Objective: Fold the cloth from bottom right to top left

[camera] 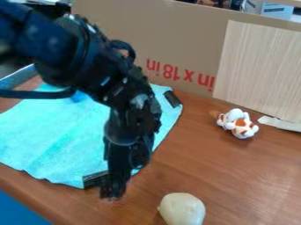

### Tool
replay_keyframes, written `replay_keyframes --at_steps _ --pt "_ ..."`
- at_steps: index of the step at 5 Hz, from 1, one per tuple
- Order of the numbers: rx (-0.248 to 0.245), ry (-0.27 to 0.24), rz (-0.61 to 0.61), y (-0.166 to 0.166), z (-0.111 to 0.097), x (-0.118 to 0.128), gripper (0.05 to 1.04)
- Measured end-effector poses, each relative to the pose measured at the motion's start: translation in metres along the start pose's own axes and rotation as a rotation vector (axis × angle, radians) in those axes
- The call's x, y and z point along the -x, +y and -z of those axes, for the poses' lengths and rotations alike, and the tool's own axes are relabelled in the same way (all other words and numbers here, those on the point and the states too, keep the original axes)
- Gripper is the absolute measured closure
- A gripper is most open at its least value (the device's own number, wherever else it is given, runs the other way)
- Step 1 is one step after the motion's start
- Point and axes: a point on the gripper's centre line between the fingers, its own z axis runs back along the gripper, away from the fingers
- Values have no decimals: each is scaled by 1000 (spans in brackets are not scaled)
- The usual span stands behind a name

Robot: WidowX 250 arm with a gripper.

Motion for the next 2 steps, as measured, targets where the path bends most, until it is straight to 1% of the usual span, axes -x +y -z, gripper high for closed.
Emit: replay_keyframes --at_steps 1,2 --pt "-16 24 -8 0 3 5 83" --pt "-21 57 -13 0 10 8 83"
